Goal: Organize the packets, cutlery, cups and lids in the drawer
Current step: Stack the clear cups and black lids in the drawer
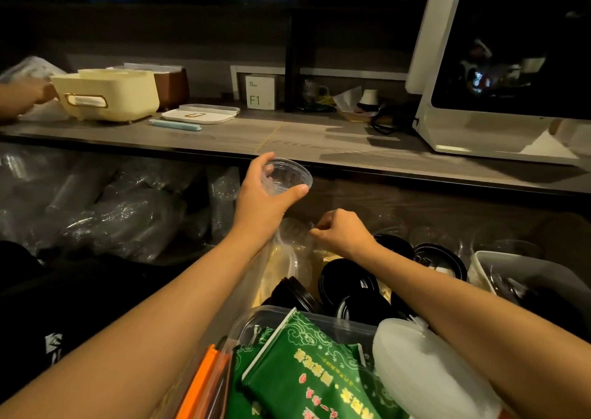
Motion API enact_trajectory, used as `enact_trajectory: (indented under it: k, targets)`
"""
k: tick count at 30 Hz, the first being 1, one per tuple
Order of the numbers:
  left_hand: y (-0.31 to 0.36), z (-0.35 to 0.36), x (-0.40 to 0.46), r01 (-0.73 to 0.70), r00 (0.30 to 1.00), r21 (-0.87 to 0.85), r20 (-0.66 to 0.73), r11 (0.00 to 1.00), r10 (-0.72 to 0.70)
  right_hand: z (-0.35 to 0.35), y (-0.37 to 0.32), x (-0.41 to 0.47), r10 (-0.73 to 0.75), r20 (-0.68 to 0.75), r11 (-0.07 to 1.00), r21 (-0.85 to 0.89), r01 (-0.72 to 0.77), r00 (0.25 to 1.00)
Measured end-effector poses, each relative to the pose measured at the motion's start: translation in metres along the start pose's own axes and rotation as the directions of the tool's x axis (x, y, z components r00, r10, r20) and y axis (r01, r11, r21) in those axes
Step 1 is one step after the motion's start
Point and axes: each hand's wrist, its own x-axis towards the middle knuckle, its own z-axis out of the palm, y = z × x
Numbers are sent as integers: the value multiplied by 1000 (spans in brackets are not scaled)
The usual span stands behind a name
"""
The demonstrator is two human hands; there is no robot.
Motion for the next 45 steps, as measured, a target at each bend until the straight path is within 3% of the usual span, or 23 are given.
enact_trajectory:
  k: [5, 8, 14, 18, 21, 24, 27, 32, 39, 42, 45]
  targets:
    - [3, 1, -1, 15, 1000, -42, 2, 999, -15, 2, -2, -2, 47, -19, 996, 80, -45, 999]
    - [3, 1, -2, 6, 1000, -29, 10, 1000, -5, -11, -1, -6, 104, -164, 986, 145, -80, 981]
    - [1, 1, 0, 0, 1000, -17, 31, 1000, 0, -64, -3, -20, 31, -464, 976, 206, 74, 885]
    - [-3, 1, 1, -17, 998, 16, 56, 1000, 16, -74, -3, -24, 161, -573, 888, 440, 136, 804]
    - [-3, 2, 0, -42, 993, 65, 110, 997, 35, -80, -5, -26, 274, -511, 662, 714, 226, 815]
    - [1, 5, -4, -117, 972, 155, 221, 981, 81, -77, -8, -26, 212, -394, 553, 803, 223, 894]
    - [3, 6, -7, -159, 949, 174, 299, 972, 102, -66, -12, -24, 126, -309, 595, 784, 177, 943]
    - [5, 9, -10, -194, 915, 180, 388, 964, 112, -56, -14, -22, 39, -313, 724, 663, 189, 949]
    - [8, 11, -13, -85, 899, 75, 435, 994, 44, -52, -13, -21, -10, -362, 792, 566, 228, 932]
    - [6, 9, -11, -130, 911, 111, 405, 985, 75, -49, -16, -24, -19, -267, 726, 659, 197, 964]
    - [7, 7, -10, -110, 929, 93, 365, 990, 69, -50, -18, -24, 50, -64, 517, 855, 29, 997]
